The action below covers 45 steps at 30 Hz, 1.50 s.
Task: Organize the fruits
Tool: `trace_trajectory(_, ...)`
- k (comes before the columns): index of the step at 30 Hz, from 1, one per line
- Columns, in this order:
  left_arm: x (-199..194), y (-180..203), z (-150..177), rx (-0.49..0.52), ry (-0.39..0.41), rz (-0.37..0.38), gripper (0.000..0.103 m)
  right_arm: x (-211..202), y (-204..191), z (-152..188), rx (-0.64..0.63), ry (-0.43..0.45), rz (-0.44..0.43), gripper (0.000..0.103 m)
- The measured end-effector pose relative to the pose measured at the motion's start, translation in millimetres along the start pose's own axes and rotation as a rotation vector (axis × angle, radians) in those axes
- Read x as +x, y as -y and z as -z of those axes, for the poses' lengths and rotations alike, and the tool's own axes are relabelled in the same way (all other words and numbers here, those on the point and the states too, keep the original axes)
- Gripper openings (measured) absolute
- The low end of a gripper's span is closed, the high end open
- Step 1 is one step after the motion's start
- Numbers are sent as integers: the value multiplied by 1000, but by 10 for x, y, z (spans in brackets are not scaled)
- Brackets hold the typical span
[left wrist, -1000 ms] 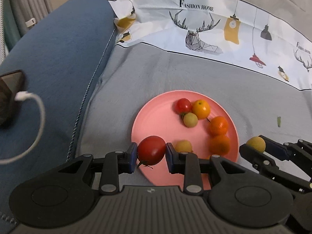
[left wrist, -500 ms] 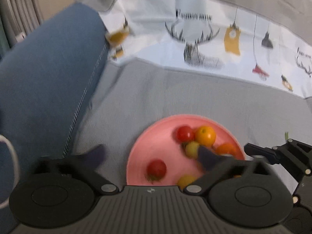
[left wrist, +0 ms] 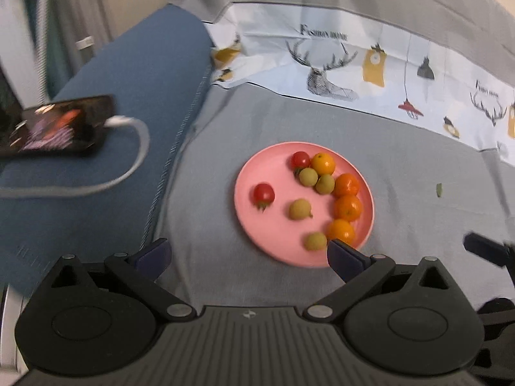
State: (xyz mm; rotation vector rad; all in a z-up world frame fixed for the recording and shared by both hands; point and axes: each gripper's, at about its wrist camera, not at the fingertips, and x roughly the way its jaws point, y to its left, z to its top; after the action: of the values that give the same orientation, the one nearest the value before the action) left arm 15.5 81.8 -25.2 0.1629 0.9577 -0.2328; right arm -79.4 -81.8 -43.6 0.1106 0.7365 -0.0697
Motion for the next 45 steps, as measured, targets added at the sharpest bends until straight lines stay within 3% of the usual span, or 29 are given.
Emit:
trace_trajectory(3, -287, -32, 168, -11, 36, -38, 103, -260, -50, 141, 53, 12, 36, 102)
trace_trajectory(6, -502, -7, 315, 14, 50, -60, 103, -477, -139, 227, 18, 35, 78, 102)
trace_trajectory(11, -785, -28, 550, -32, 55, -27, 103, -845, -158, 295, 17, 109, 118, 102)
trace_trajectory(14, -883, -28, 664, -47, 54, -7, 103, -1030, -142, 388, 37, 139, 95, 102)
trace_trajectory(22, -1140, 14, 801, -31, 136, -26, 103, -1277, -125, 524, 47, 160, 147, 102)
trace_trajectory(29, -1199, 30, 822, -25, 149, -31, 103, -1317, -152, 557, 37, 143, 101, 102)
trace_trajectory(33, -1184, 7, 819, -24, 136, -26, 103, -1348, -167, 557, 35, 156, 121, 102)
trace_trajectory(37, -1162, 0, 825, -20, 128, -60, 103, -1361, -189, 553, 24, 171, 142, 102)
trace_trajectory(45, -1052, 93, 832, 75, 89, -225, 103, -1387, -209, 539, 2, 201, 176, 102)
